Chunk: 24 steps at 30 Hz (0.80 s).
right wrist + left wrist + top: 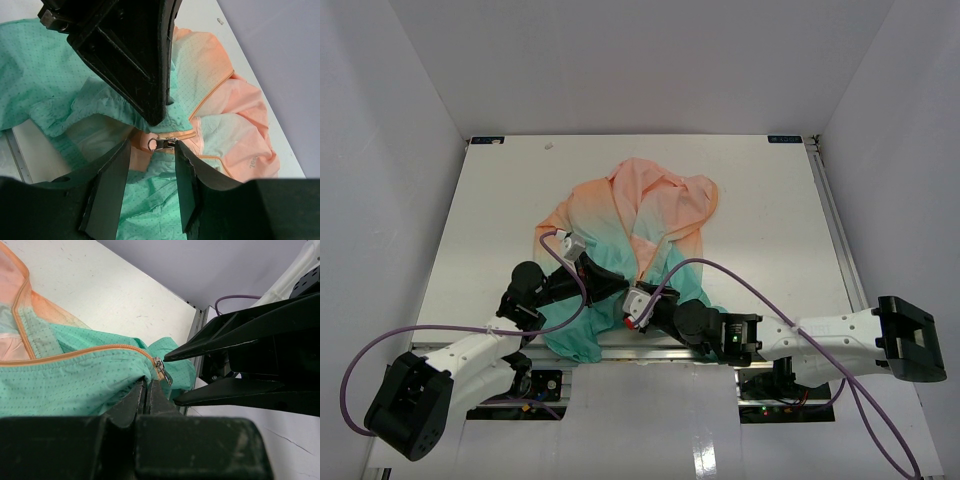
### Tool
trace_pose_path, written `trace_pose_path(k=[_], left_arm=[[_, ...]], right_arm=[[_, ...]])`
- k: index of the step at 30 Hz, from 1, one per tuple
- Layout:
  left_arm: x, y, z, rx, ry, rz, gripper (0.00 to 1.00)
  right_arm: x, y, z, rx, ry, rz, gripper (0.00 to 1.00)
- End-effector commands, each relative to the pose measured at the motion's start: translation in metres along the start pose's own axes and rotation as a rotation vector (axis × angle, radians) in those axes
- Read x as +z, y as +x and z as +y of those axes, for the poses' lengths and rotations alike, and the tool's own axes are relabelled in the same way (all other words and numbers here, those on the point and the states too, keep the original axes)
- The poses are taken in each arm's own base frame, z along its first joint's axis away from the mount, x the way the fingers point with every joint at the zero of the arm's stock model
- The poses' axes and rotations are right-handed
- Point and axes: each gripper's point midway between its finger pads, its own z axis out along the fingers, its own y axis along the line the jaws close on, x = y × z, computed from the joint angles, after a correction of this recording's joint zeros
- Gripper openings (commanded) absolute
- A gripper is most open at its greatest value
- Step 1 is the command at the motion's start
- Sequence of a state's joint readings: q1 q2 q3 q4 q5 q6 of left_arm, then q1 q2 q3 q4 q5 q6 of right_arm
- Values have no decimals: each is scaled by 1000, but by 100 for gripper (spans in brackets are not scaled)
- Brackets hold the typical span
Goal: Zip up the jacket
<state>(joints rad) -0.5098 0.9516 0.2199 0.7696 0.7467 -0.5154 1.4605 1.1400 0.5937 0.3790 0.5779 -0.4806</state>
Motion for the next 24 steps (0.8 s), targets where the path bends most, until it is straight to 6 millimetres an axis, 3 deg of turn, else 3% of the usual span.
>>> trace_pose_path(k=[1, 7, 16, 24], left_arm=[[3, -13, -5, 36, 15, -25, 0], [3, -11, -5, 36, 19, -21, 0], [2, -11, -7, 37, 26, -25, 0], [2, -11, -7, 38, 27, -23, 0]], right_arm=[[3, -32, -24, 43, 102, -71, 46], [2, -35, -30, 49, 134, -91, 42], [2, -31, -32, 51, 150, -77, 13], [-2, -29, -33, 74, 155, -77, 8]])
